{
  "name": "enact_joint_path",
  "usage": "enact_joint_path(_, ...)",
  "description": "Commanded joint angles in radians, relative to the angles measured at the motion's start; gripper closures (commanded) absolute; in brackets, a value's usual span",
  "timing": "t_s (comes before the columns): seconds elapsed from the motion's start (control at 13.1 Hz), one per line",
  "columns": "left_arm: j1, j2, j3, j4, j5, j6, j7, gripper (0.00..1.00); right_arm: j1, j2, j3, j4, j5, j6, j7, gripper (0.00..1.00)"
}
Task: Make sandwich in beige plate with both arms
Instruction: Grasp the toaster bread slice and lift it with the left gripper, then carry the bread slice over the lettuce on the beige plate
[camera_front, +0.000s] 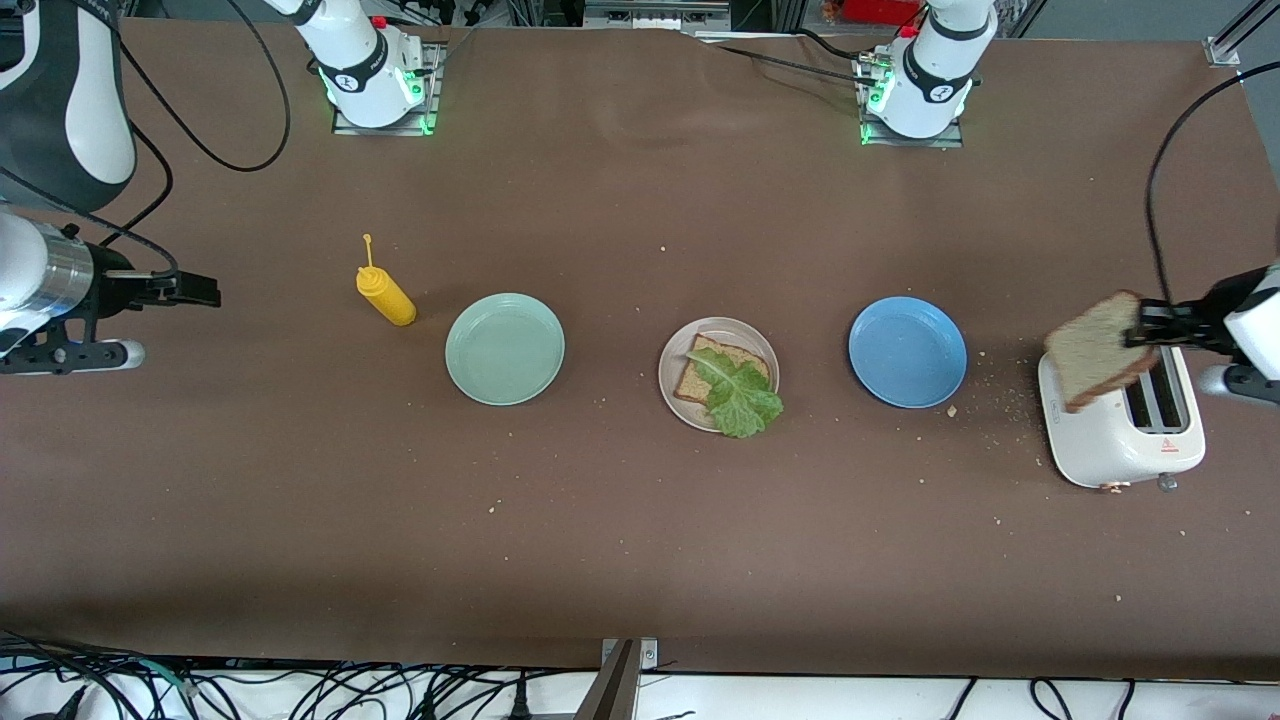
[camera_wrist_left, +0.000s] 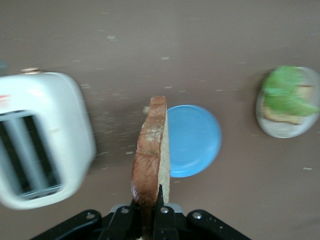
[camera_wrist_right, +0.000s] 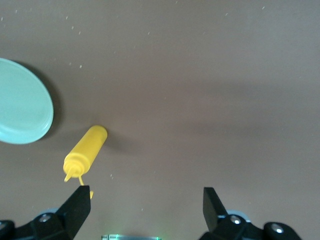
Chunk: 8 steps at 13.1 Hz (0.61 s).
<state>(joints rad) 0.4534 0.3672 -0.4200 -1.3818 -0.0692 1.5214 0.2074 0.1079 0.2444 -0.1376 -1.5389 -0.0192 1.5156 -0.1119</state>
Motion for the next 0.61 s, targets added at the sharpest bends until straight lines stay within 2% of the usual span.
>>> enact_joint_path(0.0,-0.004,0.074,-0.003,0.012,-0.211,-0.012,-0.006,1.0,0.001,-0.109,0.021,0.013,0.013,-0.098,0.008,0.0)
enact_joint_path(0.15,-0.05,0.136,-0.003,0.009,-0.35,-0.01,-0.037,1.0,0.001,-0.128,0.035,0.022,0.013,-0.081,0.005,0.0)
enact_joint_path(0.3,-0.08,0.22,-0.002,0.009,-0.545,-0.003,-0.039,1.0,0.001,-0.108,0.058,0.031,0.009,-0.052,0.007,0.0)
enact_joint_path(0.53,-0.137,0.364,-0.002,0.01,-0.746,0.049,-0.007,1.0,-0.013,-0.108,0.052,0.074,0.019,-0.041,-0.015,0.0)
